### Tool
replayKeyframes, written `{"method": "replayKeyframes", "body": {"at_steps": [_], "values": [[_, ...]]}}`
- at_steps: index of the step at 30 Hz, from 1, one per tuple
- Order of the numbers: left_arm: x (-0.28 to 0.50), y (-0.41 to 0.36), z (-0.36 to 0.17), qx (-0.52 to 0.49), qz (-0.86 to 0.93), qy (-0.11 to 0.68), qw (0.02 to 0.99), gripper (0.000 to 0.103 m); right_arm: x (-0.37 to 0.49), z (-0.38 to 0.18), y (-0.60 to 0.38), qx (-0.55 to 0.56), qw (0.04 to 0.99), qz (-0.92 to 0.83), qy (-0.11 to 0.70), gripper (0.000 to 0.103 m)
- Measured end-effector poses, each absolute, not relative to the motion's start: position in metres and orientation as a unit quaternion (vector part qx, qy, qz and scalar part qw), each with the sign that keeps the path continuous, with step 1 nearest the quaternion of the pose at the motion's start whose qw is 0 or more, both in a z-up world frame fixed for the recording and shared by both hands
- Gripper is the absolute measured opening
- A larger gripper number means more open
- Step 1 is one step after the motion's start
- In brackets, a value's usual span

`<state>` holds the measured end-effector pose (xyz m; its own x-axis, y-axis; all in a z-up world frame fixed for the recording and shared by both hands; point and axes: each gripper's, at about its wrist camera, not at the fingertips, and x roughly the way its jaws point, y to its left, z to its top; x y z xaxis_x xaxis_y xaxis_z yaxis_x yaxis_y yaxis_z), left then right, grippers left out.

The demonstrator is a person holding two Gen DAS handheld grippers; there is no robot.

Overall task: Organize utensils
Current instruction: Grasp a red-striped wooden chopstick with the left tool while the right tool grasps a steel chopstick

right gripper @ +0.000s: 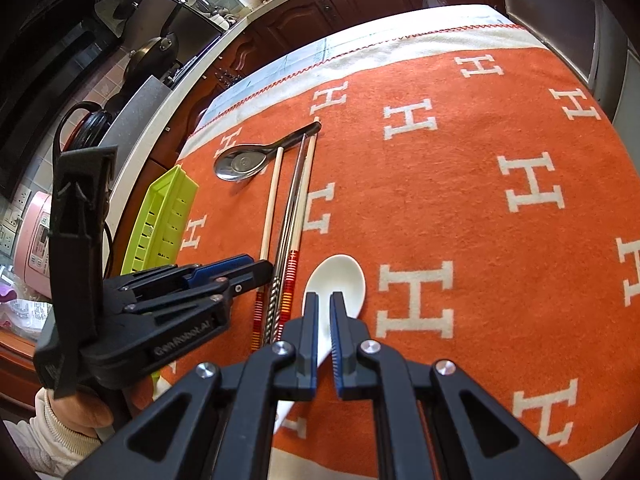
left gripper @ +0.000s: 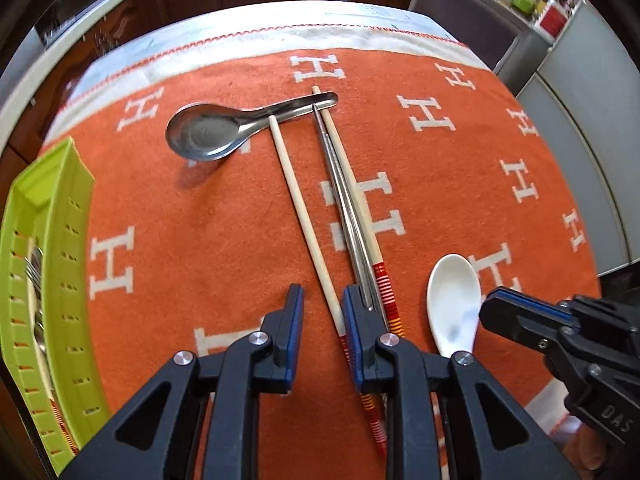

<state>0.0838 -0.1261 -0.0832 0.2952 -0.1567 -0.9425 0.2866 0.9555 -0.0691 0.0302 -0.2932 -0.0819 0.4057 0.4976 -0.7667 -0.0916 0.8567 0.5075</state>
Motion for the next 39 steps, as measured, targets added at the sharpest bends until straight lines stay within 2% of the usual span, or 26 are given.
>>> {"method": "replayKeyframes", "body": {"at_steps": [6, 7, 9, 13, 28, 39], "values": [[0.083, -0.133, -0.082, 0.069, -0.129, 0.568, 0.81, 0.02, 0.03, -0.082, -0.295, 0.2, 0.814, 0.186, 0.513, 0.007], [0.082, -0.131, -0.082, 0.067, -0.13, 0.566, 0.811, 0.018, 0.029, -0.081, -0.294, 0.199, 0.814, 0.187, 0.512, 0.007], [0.078, -0.128, -0.081, 0.063, -0.134, 0.566, 0.811, 0.007, 0.028, -0.079, -0.293, 0.197, 0.815, 0.191, 0.51, 0.007], [0.072, -0.117, -0.081, 0.034, -0.15, 0.572, 0.806, 0.003, 0.028, -0.077, -0.286, 0.194, 0.813, 0.2, 0.512, 0.007], [0.046, -0.048, -0.051, -0.039, -0.145, 0.555, 0.818, 0.003, 0.054, -0.09, -0.235, 0.164, 0.792, 0.208, 0.55, 0.007], [0.037, -0.028, -0.039, -0.067, -0.159, 0.542, 0.822, 0.003, 0.062, -0.096, -0.214, 0.144, 0.79, 0.183, 0.568, 0.007]]}}
